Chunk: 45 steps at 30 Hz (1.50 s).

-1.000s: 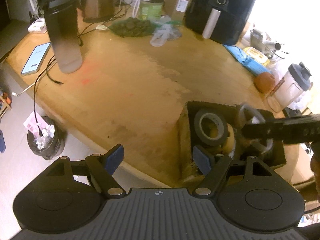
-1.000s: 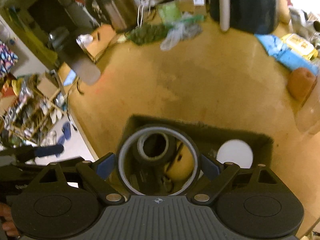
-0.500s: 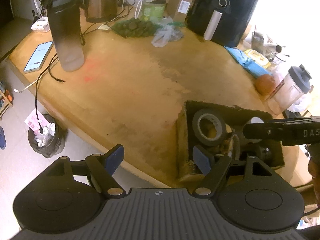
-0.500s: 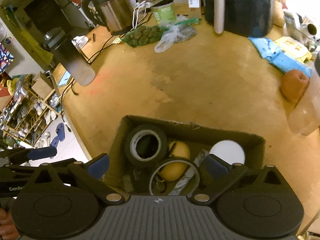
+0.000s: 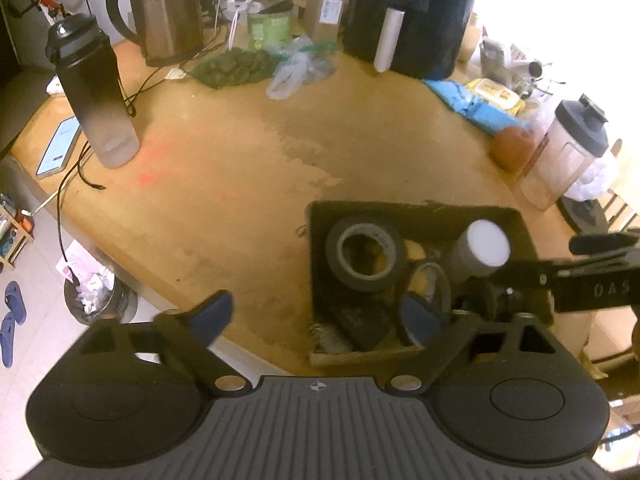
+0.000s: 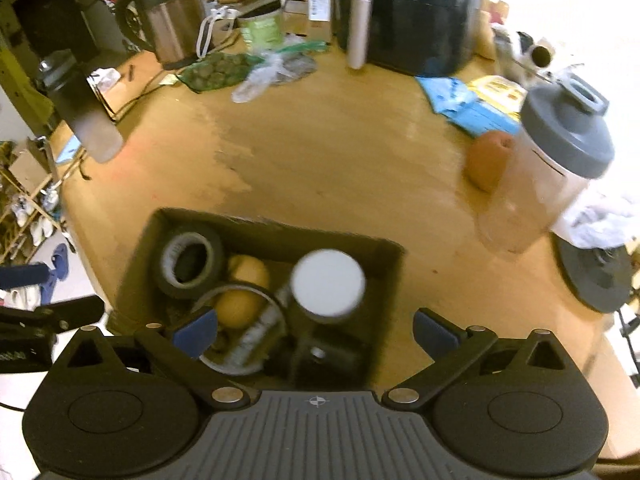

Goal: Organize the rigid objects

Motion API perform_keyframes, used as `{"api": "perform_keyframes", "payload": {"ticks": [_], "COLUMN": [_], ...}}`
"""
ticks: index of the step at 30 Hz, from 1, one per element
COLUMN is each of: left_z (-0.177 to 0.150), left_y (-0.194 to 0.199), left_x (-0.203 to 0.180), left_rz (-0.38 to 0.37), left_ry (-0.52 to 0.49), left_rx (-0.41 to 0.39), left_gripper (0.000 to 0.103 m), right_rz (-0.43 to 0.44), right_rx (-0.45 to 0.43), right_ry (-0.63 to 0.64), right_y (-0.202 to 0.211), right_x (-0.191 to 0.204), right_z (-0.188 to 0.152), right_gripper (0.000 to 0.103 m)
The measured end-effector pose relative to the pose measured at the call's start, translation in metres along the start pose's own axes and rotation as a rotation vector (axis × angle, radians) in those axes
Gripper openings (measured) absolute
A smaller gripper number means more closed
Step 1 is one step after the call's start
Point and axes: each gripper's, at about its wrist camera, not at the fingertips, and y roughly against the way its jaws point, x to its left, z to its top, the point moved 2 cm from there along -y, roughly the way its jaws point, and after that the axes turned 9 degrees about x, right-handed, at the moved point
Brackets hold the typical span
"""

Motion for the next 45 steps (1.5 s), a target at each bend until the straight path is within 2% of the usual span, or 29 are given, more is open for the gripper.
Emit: {"api": "perform_keyframes", "payload": {"ticks": [1, 15, 23, 27, 45], "left_z": [0.000, -0.012, -0.020, -0.024, -0.022], "left_y": [0.001, -0.010, -0.025, -0.029, -0.034], "left_x": [-0.003, -0.036, -0.037, -0.037, -0.033], "left_rz": [0.003, 0.037, 0.046, 0.052, 0.055], "left_ry": [0.001, -0.109, -0.070, -0.066, -0.048], "left_rx": [-0.005, 0.104, 0.224, 0.256, 0.293], "left_gripper": [0.103, 0.103, 0.103, 0.103, 0.103], "right_rz": [-0.008, -0.037, -0.038, -0.035, -0.023], "right_rx": [0.005, 0.114, 0.180, 0.208, 0.239], "right_ry": [-0.003, -0.025, -0.017, -0.005, 0.017], "right_y": [0.000, -0.012, -0.020, -0.024, -0.029], "right_x": [-0.003, -0.025, -0.026, -0.027, -0.029], "right_z": [-0.003, -0.034, -0.048, -0.054, -0.051], "right_gripper": [0.103, 0.103, 0.103, 0.103, 0.103]}}
